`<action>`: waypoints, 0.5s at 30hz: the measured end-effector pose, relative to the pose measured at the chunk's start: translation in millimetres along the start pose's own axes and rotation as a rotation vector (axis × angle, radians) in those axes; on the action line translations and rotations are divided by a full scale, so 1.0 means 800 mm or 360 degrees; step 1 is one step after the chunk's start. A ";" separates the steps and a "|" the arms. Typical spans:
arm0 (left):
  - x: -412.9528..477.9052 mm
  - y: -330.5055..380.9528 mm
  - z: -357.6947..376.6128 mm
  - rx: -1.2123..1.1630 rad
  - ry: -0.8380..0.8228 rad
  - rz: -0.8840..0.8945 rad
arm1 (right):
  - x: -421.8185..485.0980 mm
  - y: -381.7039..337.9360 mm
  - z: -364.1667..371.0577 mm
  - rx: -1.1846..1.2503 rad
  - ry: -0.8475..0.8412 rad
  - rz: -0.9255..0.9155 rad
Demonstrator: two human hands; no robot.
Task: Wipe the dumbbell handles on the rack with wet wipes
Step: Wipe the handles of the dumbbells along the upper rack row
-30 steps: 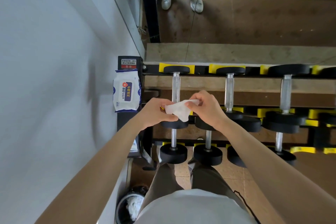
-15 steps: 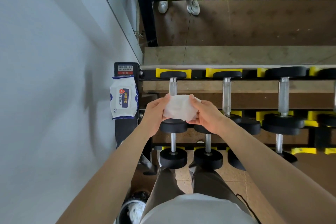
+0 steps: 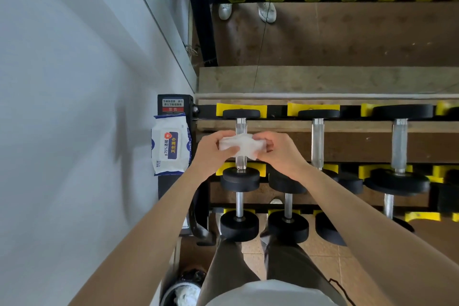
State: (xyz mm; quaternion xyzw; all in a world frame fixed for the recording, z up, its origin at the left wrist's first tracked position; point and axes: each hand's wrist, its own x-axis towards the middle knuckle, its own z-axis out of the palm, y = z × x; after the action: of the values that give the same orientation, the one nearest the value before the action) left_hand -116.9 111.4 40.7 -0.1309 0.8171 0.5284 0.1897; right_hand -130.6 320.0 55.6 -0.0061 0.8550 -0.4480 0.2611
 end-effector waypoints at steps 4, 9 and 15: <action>0.018 0.010 -0.008 0.0423 0.0144 0.0092 | 0.021 -0.010 0.005 -0.0136 0.0164 0.0044; 0.044 0.000 -0.001 -0.0121 0.0280 -0.0259 | 0.044 -0.009 0.018 0.0625 0.0273 0.0415; 0.063 -0.012 0.011 -0.0831 0.0265 -0.0530 | 0.067 -0.002 0.036 0.1017 0.0529 0.0643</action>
State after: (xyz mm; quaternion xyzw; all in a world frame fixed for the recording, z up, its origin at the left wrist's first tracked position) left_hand -156.5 114.9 6.8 -0.3499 0.6340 0.6694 0.1662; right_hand -164.2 283.9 19.7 0.3156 0.6875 -0.6255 0.1909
